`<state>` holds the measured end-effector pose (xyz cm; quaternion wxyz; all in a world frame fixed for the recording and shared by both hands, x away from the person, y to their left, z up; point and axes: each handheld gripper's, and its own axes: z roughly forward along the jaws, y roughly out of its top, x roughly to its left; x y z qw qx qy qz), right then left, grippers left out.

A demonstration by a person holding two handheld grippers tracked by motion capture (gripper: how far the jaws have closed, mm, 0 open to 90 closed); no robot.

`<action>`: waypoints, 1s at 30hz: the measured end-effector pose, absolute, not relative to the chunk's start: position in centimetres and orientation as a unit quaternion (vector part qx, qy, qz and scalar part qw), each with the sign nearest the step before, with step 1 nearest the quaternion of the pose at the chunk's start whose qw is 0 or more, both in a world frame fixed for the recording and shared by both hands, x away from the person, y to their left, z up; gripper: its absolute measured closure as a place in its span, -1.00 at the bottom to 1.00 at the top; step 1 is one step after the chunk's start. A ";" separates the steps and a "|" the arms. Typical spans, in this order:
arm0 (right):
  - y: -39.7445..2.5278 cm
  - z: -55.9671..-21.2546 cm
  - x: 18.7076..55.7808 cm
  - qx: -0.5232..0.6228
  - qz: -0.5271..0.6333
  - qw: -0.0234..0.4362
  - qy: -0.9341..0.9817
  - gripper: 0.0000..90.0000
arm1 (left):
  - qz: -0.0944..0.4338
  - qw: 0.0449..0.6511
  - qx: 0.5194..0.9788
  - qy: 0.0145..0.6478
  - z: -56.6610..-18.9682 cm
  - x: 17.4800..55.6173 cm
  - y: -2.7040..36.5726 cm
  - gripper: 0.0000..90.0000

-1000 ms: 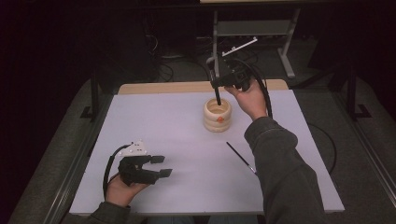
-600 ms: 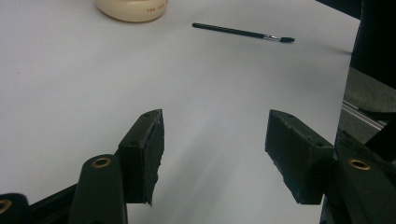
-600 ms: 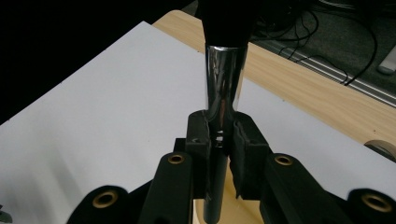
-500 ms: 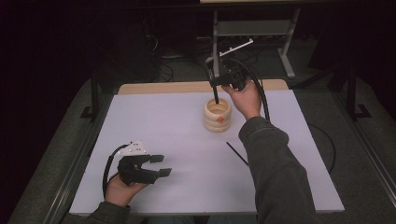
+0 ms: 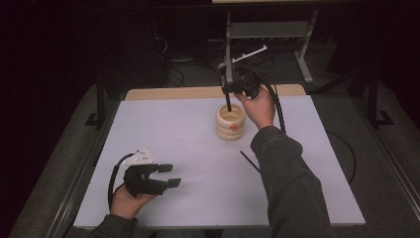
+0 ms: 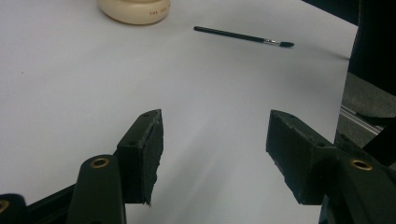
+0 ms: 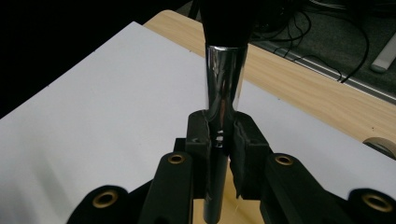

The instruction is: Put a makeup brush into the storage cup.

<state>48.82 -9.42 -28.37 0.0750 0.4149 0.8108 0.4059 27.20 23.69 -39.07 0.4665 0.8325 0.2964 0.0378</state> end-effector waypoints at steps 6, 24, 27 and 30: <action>-9.5 -28.8 48.8 0.415 0.404 0.077 0.811 0.72 | 0.035 0.465 0.834 0.296 -39.2 27.2 23.4 -0.20; -10.0 -30.9 48.9 0.423 0.409 0.084 0.804 0.72 | 0.039 0.469 0.830 0.299 -39.1 27.4 23.8 -0.21; -10.1 -31.3 48.7 0.424 0.412 0.086 0.802 0.72 | 0.038 0.468 0.831 0.298 -39.2 27.4 23.7 -0.21; -10.2 -31.9 48.5 0.428 0.413 0.084 0.800 0.72 | 0.038 0.466 0.833 0.297 -39.2 27.4 23.6 -0.21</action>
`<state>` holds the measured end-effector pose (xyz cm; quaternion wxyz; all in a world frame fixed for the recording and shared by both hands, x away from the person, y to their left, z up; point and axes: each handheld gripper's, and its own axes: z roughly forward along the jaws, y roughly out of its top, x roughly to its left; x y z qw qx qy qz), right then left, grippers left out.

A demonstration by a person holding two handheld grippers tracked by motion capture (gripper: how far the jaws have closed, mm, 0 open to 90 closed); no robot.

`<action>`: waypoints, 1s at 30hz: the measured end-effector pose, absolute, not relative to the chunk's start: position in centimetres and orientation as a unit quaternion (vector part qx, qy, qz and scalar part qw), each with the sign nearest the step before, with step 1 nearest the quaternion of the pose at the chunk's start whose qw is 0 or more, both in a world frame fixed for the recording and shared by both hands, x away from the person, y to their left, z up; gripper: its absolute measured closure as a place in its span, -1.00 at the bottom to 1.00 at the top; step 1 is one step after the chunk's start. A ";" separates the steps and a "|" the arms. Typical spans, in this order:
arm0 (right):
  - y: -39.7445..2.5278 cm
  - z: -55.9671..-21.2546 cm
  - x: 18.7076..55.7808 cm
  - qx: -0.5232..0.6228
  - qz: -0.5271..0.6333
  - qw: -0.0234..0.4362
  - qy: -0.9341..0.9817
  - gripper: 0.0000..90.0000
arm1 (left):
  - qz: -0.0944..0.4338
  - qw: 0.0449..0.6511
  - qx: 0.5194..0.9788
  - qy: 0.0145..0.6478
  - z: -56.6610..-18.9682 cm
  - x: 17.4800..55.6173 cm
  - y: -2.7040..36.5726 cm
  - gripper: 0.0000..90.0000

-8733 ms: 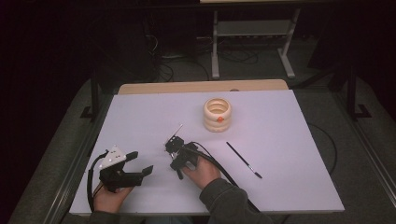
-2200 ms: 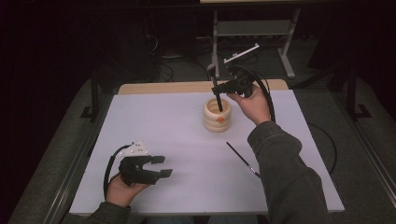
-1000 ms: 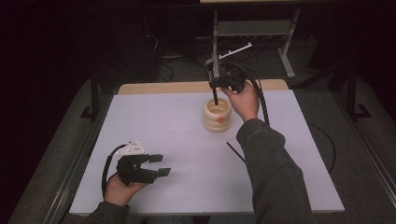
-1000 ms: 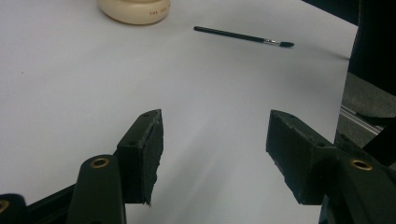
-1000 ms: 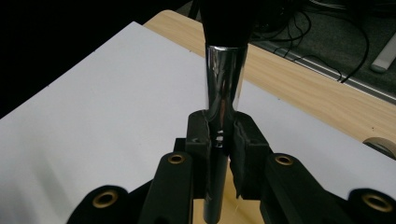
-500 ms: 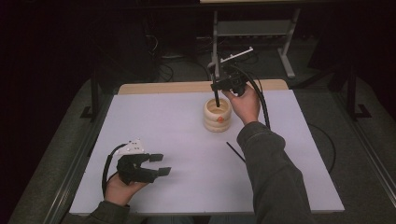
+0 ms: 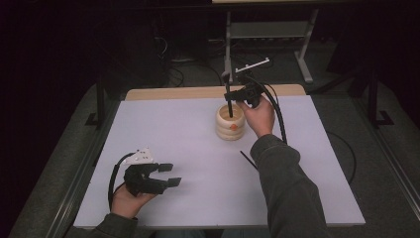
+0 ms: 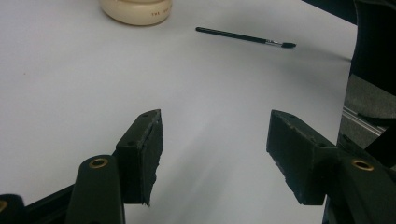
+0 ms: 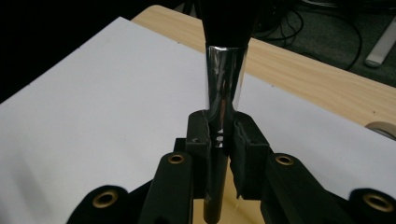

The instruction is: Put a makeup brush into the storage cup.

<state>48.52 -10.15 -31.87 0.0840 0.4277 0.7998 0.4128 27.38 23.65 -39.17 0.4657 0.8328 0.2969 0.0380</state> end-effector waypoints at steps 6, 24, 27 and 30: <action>-10.4 -32.7 48.5 0.430 0.409 0.082 0.800 0.71 | 0.038 0.465 0.833 0.296 -39.2 27.4 23.7 -0.21; -10.4 -34.3 47.9 0.438 0.400 0.082 0.801 0.71 | 0.036 0.465 0.832 0.299 -39.4 27.5 23.3 -0.23; -10.4 -34.3 47.8 0.439 0.402 0.080 0.800 0.70 | 0.036 0.465 0.832 0.301 -39.4 27.5 23.3 -0.23; -10.4 -34.4 47.7 0.437 0.404 0.080 0.800 0.70 | 0.036 0.464 0.832 0.302 -39.4 27.5 23.3 -0.23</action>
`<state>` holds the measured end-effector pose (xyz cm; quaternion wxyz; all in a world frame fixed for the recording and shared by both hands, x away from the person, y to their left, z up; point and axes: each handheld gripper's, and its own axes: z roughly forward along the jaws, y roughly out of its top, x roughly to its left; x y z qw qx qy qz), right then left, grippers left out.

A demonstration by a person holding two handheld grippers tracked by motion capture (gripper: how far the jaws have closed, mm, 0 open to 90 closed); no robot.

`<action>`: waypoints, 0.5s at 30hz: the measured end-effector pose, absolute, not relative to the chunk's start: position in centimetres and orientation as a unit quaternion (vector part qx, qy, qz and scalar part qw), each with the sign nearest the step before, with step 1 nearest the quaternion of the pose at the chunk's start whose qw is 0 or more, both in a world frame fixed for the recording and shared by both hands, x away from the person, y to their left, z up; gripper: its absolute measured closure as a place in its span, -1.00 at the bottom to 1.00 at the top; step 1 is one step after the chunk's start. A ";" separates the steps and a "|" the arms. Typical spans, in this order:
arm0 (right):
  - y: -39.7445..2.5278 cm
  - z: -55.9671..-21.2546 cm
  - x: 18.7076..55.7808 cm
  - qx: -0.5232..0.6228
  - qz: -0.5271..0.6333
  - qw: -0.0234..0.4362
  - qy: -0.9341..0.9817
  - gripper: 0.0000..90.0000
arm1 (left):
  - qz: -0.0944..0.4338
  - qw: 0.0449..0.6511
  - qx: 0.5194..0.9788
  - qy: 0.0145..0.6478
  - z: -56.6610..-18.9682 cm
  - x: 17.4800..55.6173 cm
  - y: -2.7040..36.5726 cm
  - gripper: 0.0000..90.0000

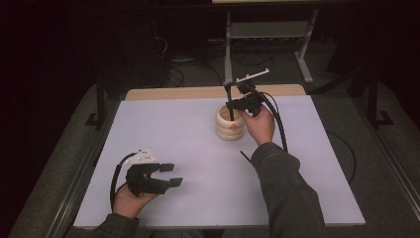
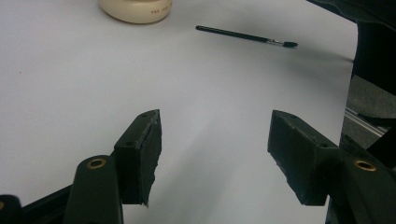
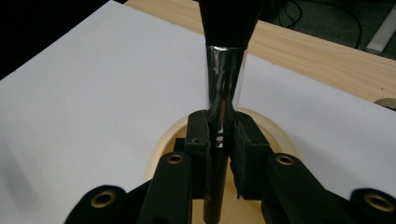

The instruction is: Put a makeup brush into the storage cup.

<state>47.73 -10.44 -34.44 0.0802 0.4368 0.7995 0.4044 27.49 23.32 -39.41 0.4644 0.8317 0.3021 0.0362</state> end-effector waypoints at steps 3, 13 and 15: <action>-10.6 -34.6 47.6 0.440 0.406 0.081 0.797 0.68 | 0.040 0.462 0.834 0.300 -39.4 27.5 23.4 -0.23; -11.7 -34.0 46.1 0.432 0.415 0.105 0.794 0.47 | 0.049 0.464 0.832 0.301 -39.3 27.6 23.5 -0.26; -12.3 -33.9 45.9 0.430 0.422 0.098 0.792 0.38 | 0.049 0.464 0.831 0.302 -39.3 27.6 23.5 -0.26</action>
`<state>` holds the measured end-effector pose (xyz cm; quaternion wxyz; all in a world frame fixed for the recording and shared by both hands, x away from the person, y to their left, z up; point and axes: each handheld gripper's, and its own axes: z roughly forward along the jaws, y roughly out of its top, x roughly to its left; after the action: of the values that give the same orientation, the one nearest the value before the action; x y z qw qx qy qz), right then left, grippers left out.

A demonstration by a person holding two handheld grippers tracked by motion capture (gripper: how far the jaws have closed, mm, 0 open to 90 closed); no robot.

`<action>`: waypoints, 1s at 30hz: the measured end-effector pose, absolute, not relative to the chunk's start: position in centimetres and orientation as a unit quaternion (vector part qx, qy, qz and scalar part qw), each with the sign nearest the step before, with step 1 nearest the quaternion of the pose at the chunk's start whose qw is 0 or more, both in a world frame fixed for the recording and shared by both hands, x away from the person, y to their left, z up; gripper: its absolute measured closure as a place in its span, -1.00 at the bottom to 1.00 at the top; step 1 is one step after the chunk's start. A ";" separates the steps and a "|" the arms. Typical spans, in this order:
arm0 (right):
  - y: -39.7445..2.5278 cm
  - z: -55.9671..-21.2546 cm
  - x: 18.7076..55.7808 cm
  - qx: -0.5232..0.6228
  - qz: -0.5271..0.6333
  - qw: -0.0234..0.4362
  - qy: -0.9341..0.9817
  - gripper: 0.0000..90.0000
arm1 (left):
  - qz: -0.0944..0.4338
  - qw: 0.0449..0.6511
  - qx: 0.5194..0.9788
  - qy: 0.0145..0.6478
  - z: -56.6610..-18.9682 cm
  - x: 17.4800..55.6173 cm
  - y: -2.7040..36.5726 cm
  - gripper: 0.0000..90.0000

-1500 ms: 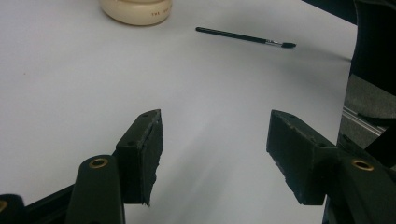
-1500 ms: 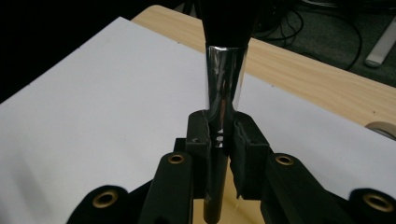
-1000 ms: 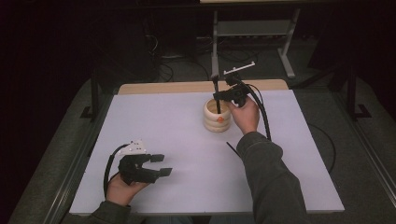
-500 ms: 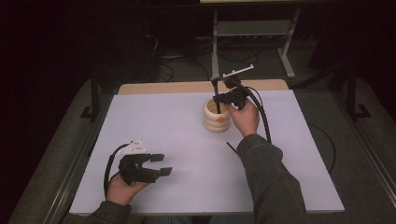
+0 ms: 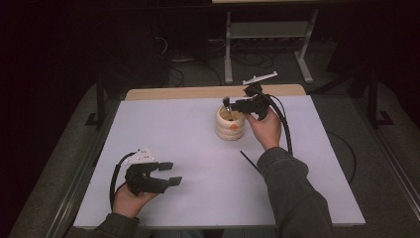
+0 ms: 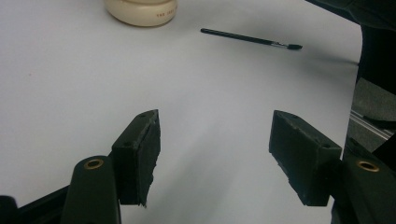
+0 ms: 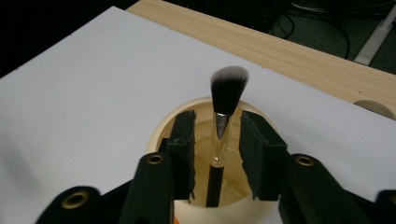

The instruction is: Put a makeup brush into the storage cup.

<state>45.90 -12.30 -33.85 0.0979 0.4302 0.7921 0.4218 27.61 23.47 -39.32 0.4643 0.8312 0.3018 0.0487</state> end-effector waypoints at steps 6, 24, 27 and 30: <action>-13.7 -33.5 45.3 0.435 0.429 0.086 0.787 0.28 | 0.049 0.464 0.830 0.304 -39.4 27.6 23.3 -0.27; -16.5 -33.5 42.4 0.420 0.428 0.079 0.796 0.13 | 0.048 0.463 0.830 0.307 -39.6 27.9 23.5 -0.28; -16.7 -33.6 41.8 0.410 0.432 0.077 0.799 0.07 | 0.047 0.465 0.829 0.307 -39.6 27.9 23.4 -0.28; -16.7 -33.9 41.1 0.406 0.432 0.073 0.802 -0.02 | 0.049 0.467 0.827 0.309 -39.5 27.8 23.4 -0.28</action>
<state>41.14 -16.67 -33.89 0.0733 0.4056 0.8022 0.4319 27.85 23.41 -39.50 0.4671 0.8272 0.3085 0.0488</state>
